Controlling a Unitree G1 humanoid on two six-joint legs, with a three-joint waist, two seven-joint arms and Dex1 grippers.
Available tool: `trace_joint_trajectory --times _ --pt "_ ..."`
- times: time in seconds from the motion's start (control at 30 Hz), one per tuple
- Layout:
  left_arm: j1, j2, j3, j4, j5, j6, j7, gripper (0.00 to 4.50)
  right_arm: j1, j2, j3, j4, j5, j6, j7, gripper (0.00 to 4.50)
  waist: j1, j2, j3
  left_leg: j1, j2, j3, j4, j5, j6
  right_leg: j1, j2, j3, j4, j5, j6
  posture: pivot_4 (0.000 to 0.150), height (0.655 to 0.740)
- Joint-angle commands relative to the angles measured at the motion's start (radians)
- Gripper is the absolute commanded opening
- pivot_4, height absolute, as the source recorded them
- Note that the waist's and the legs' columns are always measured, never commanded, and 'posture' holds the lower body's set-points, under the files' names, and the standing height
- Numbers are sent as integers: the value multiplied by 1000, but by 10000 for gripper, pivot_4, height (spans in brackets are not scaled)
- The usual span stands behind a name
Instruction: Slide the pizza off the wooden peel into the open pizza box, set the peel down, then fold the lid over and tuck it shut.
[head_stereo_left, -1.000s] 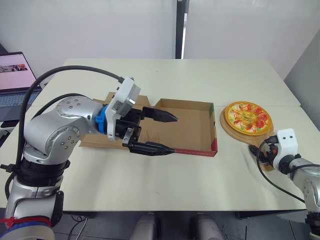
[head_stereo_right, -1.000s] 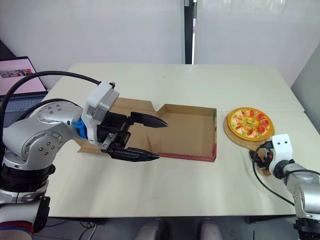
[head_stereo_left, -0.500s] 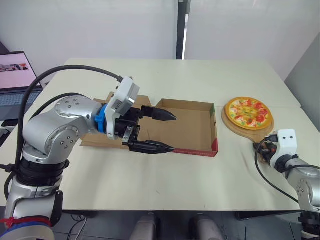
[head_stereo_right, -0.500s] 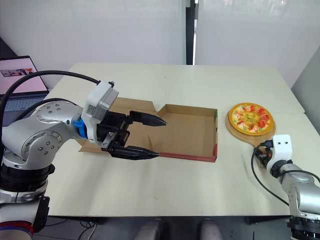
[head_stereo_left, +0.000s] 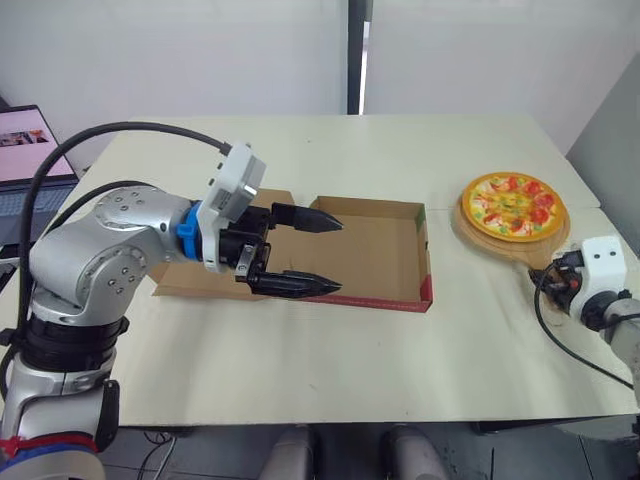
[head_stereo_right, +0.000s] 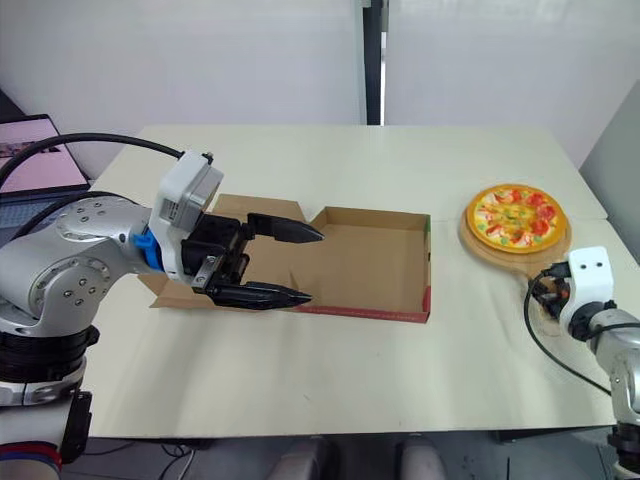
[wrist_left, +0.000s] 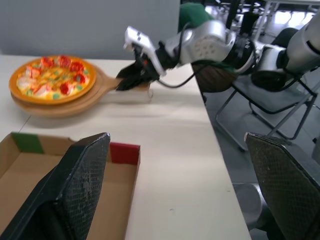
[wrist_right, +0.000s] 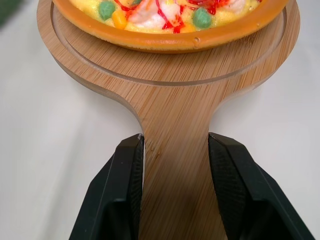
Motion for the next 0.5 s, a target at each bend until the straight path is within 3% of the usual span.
trace_joint_trajectory --times 0.03,0.5 --pt "24 51 73 -19 -1 4 24 45000 -77 -74 -18 -108 47 -10 72 16326 -3 0 0 0 0 0 0 0 0 0 0 0 0 0 0 1500 7281" --pt "219 203 187 -47 18 -7 26 45000 -249 -177 264 -65 -24 -117 270 16326 3 -1 1 -1 0 -1 0 0 0 -1 -1 0 -1 0 0 1500 7281"
